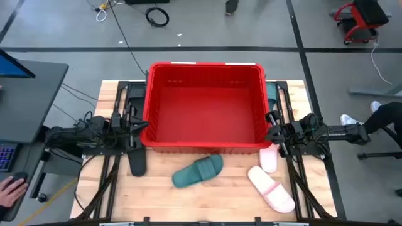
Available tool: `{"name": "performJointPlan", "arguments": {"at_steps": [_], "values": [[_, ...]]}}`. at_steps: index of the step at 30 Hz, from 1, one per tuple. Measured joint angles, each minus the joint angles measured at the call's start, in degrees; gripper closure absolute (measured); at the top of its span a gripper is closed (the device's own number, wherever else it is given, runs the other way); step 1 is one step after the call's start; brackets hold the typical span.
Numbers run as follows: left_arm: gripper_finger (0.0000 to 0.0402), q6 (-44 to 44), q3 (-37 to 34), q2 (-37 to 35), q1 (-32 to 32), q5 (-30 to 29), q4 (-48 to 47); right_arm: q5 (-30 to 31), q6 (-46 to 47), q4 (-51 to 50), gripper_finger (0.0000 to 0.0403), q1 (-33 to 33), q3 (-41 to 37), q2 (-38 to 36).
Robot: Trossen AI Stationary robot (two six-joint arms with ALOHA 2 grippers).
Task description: Pick and place slides into bin
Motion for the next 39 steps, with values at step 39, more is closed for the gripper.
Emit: {"name": "performJointPlan", "arguments": {"at_steps": [39], "values": [[0.0378,-0.02,-0.02,0.00,0.02,0.00,0.00,0.00,0.01,-0.01,0.0389,0.00,0.00,-0.01]]}}
